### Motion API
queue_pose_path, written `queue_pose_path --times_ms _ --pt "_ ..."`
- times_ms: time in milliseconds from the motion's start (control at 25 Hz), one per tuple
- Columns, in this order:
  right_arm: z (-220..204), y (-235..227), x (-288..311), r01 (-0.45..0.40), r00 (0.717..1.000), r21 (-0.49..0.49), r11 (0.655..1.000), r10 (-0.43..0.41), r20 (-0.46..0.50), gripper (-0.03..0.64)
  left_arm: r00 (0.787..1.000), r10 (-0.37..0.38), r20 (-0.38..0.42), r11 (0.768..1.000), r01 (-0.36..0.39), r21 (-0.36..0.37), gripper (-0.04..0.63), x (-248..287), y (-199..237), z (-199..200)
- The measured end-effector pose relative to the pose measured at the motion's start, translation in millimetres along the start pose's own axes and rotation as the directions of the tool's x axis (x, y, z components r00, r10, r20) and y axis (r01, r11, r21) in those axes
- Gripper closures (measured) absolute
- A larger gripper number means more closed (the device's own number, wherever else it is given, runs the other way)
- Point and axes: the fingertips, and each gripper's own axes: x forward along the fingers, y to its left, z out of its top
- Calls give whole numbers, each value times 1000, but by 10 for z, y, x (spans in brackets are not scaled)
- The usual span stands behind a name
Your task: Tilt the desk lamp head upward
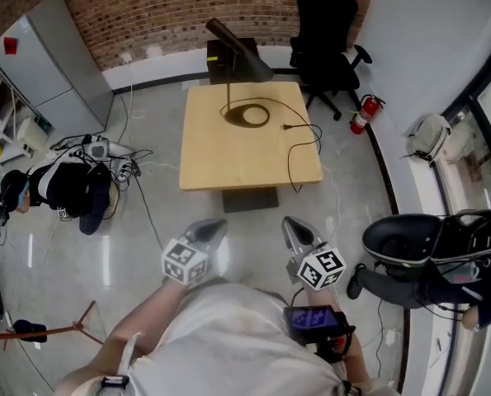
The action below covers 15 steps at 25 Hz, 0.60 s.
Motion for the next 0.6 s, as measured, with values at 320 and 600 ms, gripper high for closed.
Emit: queue_pose_path --times_ms 320,600 --pt "44 -233 108 -30 1000 25 999 30 -4 606 999 47 -14 999 -47 -1 595 165 81 78" --pt "-16 -382 212 -16 1000 46 999 17 -15 606 999 38 -25 999 -39 -14 595 341 187 96"
